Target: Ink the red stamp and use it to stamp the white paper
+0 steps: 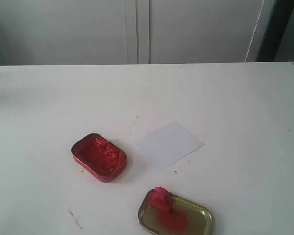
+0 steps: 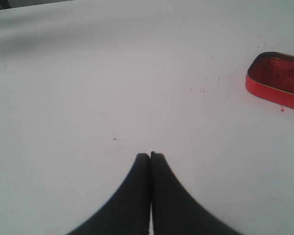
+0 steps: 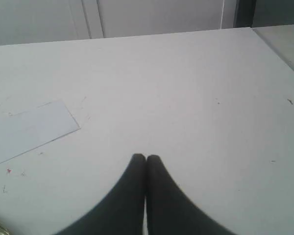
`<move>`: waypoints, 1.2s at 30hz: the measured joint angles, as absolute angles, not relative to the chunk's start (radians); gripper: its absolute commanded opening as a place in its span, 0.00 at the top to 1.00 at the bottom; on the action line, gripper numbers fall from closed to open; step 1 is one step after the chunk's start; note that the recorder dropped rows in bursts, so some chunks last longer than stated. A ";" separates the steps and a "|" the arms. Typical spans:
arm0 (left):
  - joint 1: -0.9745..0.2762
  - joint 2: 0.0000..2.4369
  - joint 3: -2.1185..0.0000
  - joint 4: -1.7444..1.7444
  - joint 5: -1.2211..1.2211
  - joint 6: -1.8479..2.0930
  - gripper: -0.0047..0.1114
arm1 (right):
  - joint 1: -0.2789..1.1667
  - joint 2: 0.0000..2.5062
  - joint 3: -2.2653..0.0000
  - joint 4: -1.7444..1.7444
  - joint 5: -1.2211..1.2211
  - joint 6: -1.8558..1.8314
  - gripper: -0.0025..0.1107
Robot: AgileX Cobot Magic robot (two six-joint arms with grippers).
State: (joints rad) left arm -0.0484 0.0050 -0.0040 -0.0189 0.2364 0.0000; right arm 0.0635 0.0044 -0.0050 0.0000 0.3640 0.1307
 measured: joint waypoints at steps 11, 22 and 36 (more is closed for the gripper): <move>-0.048 0.005 -0.004 -0.019 0.236 0.000 0.96 | 0.064 0.004 -0.005 0.000 0.201 0.131 0.98; -0.048 0.005 -0.004 -0.019 0.236 0.000 0.96 | 0.064 0.004 -0.005 0.000 0.022 0.131 0.98; -0.048 0.005 -0.004 -0.019 0.236 0.000 0.96 | 0.064 0.004 -0.005 0.000 0.022 0.094 0.98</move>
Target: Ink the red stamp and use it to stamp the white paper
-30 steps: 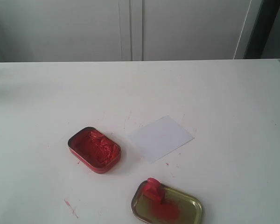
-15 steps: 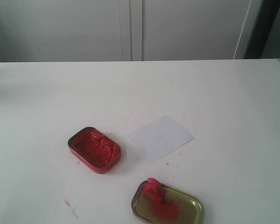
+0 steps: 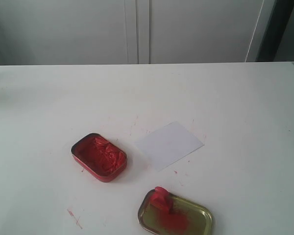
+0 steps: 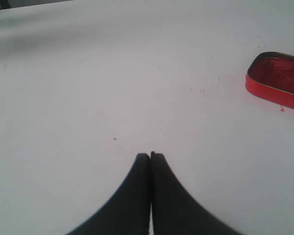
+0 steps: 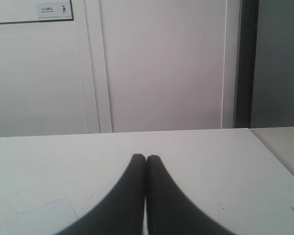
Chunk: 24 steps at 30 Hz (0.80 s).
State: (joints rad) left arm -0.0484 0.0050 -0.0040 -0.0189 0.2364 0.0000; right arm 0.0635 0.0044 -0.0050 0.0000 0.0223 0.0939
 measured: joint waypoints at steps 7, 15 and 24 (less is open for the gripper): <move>-0.048 0.005 -0.004 -0.019 0.236 0.000 0.96 | 0.064 0.004 -0.005 0.000 0.015 0.090 0.98; -0.048 0.005 -0.004 -0.019 0.236 0.000 0.96 | 0.064 0.004 -0.005 0.000 -0.040 0.088 0.98; -0.048 0.005 -0.004 -0.019 0.236 0.000 0.96 | 0.064 0.004 -0.005 0.000 -0.071 0.088 0.98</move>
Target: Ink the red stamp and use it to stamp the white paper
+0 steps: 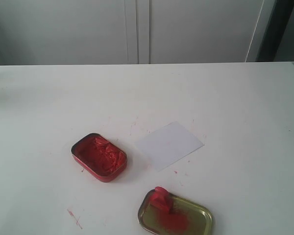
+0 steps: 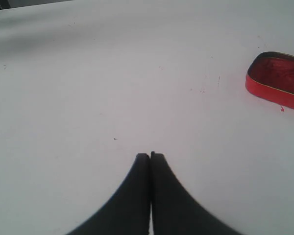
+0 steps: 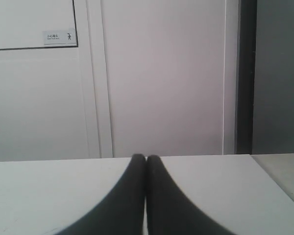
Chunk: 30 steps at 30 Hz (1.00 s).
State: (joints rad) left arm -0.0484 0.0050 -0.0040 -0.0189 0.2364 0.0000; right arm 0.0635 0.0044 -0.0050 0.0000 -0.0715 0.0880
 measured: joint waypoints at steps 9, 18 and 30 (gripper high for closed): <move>-0.048 0.005 -0.004 -0.019 0.236 0.000 0.96 | 0.064 0.004 -0.099 0.000 0.089 0.088 0.98; -0.048 0.005 -0.004 -0.019 0.236 0.000 0.96 | 0.064 0.004 -0.181 0.000 0.118 0.088 0.98; -0.048 0.005 -0.004 -0.019 0.236 0.000 0.96 | 0.064 0.092 -0.306 0.000 0.296 0.087 0.98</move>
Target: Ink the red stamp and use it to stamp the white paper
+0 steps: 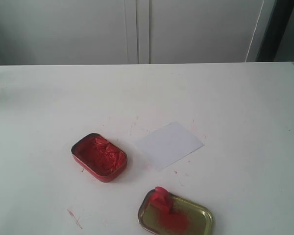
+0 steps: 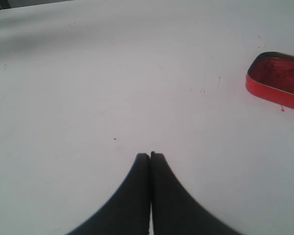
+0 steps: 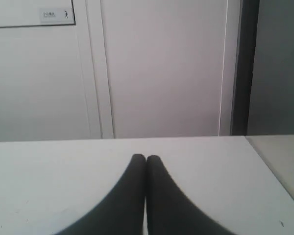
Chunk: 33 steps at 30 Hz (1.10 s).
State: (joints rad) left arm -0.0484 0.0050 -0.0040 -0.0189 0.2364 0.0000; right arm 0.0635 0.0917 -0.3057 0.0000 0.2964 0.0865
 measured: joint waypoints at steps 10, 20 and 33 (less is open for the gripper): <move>-0.048 0.005 -0.004 -0.019 0.236 0.000 0.96 | 0.064 0.378 -0.491 0.000 0.488 0.086 0.98; -0.048 0.005 -0.004 -0.019 0.236 0.000 0.96 | 0.064 0.755 -0.710 0.007 0.754 0.000 0.98; -0.048 0.005 -0.004 -0.019 0.236 0.000 0.96 | 0.070 1.046 -0.793 0.227 0.826 -0.219 0.98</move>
State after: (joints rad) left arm -0.0484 0.0050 -0.0040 -0.0189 0.2364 0.0000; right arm 0.0702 1.0463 -0.7927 0.2266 0.8261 -0.2194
